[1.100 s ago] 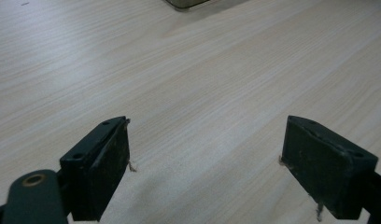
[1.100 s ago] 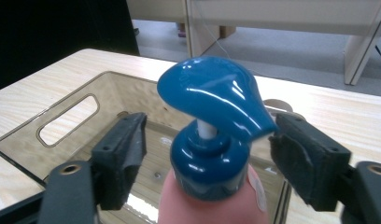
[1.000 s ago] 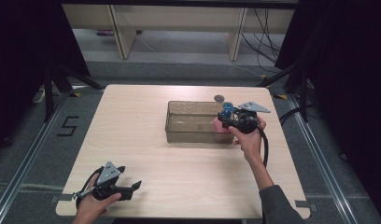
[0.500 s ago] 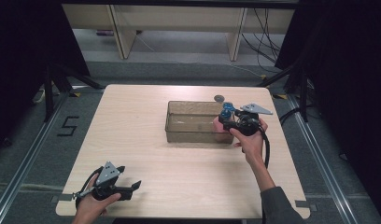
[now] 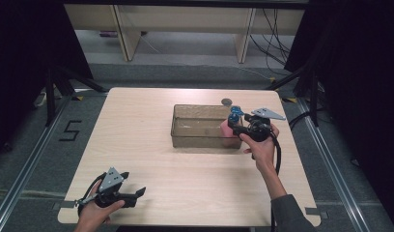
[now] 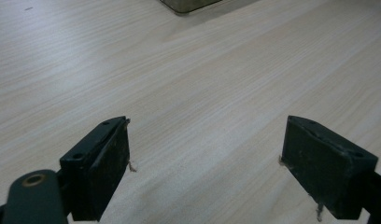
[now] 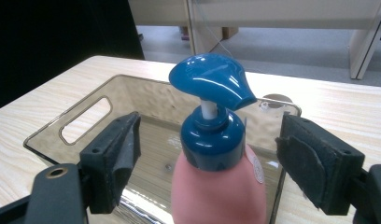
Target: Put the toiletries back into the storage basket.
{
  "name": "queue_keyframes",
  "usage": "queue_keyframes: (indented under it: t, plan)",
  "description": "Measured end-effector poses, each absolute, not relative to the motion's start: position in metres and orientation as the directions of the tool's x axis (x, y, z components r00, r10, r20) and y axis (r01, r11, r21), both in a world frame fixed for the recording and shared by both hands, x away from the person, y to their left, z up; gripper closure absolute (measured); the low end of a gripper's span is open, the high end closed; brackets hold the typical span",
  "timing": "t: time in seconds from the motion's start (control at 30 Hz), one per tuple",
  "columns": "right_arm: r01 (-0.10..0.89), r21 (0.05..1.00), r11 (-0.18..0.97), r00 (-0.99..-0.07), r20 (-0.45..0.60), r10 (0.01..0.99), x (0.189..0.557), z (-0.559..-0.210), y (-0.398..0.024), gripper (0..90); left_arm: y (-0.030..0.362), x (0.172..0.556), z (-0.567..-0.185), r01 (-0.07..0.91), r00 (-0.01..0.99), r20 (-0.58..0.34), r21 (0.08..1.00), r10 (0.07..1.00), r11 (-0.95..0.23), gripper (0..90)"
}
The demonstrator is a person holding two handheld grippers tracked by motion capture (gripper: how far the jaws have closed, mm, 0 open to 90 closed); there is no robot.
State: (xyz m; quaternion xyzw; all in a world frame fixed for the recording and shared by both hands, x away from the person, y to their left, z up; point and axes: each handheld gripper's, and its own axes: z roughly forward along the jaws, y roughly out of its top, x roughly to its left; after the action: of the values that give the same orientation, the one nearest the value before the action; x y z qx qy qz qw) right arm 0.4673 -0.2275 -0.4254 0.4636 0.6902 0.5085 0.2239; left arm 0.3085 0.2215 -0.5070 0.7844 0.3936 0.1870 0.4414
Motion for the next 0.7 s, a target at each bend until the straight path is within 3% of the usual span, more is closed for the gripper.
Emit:
queue_keyframes:
  t: [0.7]
  plan:
    - [0.407, 0.911, 0.062, -0.468, 0.149, 0.871, 0.456, -0.425, -0.234, 22.2, 0.223, 0.309, -0.507, 0.454, 0.619, -0.052, 0.837, 0.783, -0.304, 14.8]
